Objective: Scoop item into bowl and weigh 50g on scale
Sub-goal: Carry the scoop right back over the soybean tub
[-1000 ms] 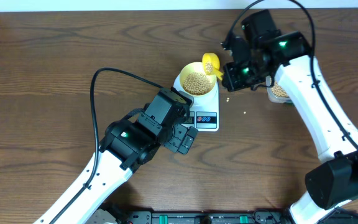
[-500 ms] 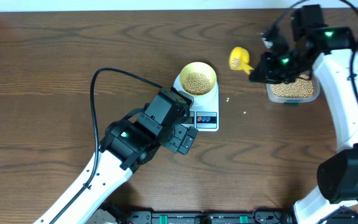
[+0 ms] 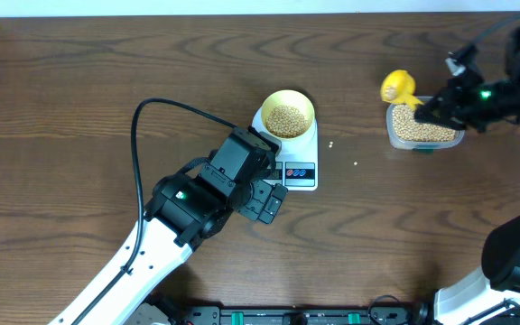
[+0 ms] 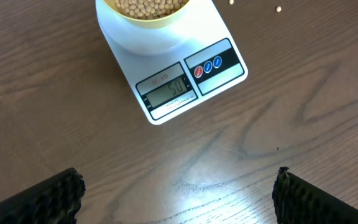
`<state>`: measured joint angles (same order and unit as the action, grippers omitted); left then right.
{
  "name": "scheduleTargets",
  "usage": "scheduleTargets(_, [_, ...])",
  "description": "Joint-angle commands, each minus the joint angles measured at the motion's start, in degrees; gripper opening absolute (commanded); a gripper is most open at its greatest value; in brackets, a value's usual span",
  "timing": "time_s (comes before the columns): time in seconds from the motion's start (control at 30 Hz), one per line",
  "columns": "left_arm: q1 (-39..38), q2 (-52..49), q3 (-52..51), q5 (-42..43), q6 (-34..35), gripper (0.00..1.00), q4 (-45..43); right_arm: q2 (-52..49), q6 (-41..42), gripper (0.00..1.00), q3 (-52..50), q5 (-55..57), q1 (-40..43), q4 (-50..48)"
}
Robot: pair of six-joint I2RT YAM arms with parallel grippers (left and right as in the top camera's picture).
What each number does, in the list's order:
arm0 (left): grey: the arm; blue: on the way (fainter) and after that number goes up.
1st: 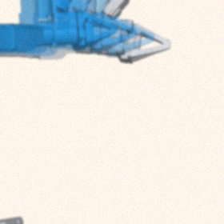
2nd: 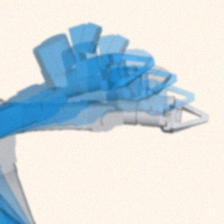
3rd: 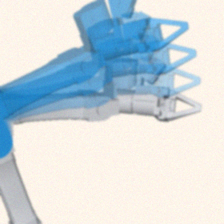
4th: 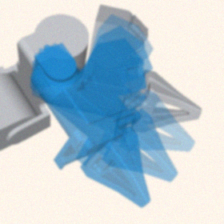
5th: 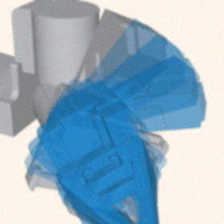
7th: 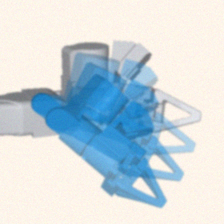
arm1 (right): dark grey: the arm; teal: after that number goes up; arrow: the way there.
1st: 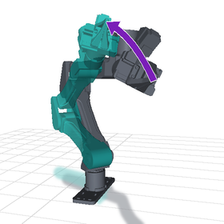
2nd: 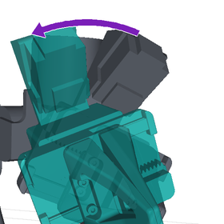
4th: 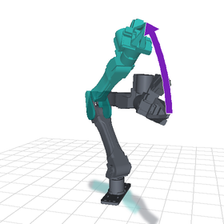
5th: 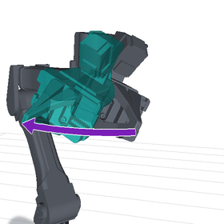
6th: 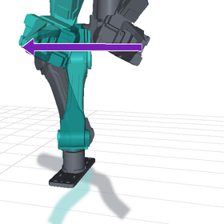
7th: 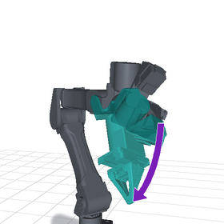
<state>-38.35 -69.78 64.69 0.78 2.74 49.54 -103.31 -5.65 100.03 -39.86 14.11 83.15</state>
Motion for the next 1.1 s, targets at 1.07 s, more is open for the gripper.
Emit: scheduleTargets(1.07, [0.17, 0.0, 1.29, -0.13, -0.52, 0.99, 0.11, -0.11, -4.2, 0.01, -3.26, 32.68, -0.79, -2.58])
